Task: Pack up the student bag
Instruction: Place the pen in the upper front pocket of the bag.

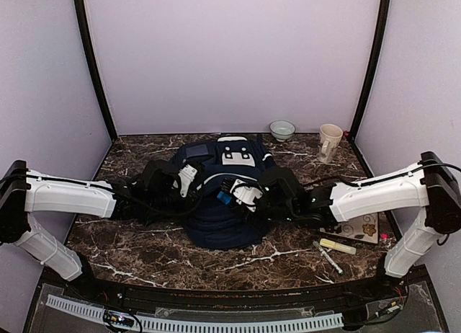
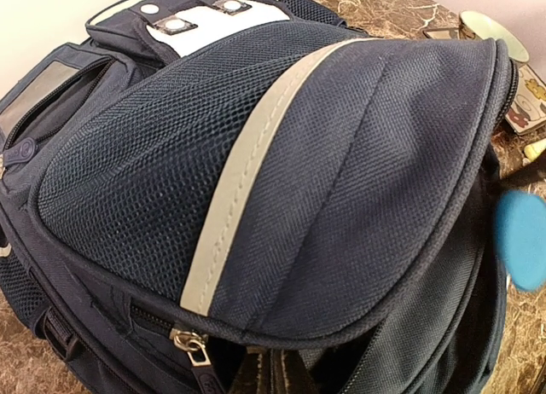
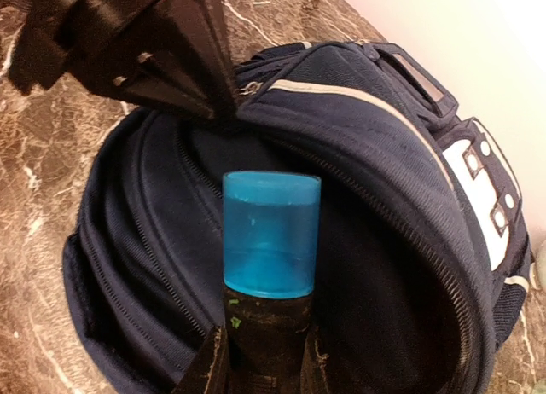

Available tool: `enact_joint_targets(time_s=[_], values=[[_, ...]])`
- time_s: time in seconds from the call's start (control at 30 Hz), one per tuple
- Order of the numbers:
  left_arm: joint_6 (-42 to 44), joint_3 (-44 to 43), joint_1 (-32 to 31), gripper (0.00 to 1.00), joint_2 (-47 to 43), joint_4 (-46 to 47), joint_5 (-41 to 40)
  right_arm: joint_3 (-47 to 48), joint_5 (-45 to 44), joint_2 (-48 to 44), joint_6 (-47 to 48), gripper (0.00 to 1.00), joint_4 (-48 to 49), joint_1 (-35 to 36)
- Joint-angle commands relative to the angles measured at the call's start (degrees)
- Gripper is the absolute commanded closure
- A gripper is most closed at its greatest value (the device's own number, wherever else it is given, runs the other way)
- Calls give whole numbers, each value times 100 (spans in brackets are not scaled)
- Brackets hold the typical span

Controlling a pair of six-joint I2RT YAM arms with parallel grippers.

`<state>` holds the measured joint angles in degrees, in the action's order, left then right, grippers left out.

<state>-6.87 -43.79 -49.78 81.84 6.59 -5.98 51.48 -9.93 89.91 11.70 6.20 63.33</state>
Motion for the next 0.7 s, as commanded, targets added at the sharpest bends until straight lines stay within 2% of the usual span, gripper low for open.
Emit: enact_joint_targets(time_s=[0.0, 0.37, 0.53, 0.67], values=[[-30, -163, -41, 97, -138, 395, 146, 552, -792, 456, 373, 93, -346, -149], [13, -98, -42, 99, -164, 450, 69, 1886, -2430, 1435, 994, 93, -1512, -148], [12, 2, -41, 99, -210, 507, 52, 2042, -2519, 1769, 1532, 92, -1314, 5], [-30, 76, -41, 99, -280, 555, 43, 1875, -2548, 1826, 2037, 90, -571, 103]])
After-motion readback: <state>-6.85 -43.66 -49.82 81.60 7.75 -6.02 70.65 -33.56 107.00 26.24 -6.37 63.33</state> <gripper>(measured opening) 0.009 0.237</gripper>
